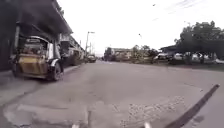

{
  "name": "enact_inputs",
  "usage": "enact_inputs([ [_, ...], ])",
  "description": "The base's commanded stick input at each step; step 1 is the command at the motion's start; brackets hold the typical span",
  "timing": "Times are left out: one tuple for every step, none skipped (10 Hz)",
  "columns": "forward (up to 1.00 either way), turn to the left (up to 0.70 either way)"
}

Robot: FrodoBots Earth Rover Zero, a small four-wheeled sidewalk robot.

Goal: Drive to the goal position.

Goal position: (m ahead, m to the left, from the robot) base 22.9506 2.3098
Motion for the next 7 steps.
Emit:
enact_inputs([
  [0.70, 0.00],
  [0.70, 0.00],
  [0.70, 0.00],
  [0.70, 0.00],
  [0.70, 0.00],
  [0.70, 0.00],
  [0.70, 0.00],
])
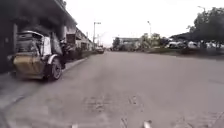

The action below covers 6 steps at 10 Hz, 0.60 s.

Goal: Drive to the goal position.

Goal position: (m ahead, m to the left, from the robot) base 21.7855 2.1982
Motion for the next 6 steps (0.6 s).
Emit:
enact_inputs([
  [0.70, 0.00],
  [0.70, 0.00],
  [0.70, 0.00],
  [0.70, 0.00],
  [0.70, 0.00],
  [0.70, 0.00],
])
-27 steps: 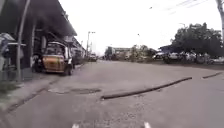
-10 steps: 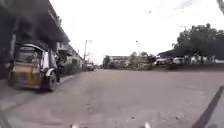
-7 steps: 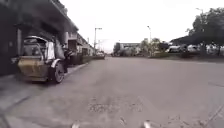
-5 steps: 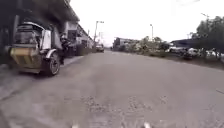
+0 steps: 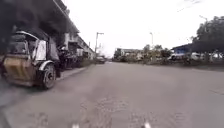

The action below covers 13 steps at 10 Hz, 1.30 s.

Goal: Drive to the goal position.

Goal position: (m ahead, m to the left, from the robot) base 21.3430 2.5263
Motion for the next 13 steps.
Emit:
enact_inputs([
  [0.70, 0.00],
  [0.70, 0.00],
  [0.70, 0.03],
  [0.70, 0.11],
  [0.70, 0.17],
  [0.70, 0.35],
  [0.70, 0.29],
  [0.70, 0.14],
  [0.70, 0.04],
  [0.70, 0.02],
  [0.70, 0.07],
  [0.70, 0.14],
  [0.70, 0.09],
])
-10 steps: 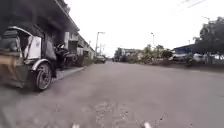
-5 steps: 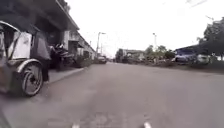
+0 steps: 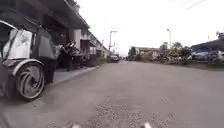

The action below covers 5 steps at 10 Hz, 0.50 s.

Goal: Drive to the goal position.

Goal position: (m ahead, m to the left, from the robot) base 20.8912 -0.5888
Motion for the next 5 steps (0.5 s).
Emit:
enact_inputs([
  [0.70, 0.05],
  [0.70, 0.00],
  [0.70, 0.10],
  [0.70, 0.00],
  [0.70, 0.05],
])
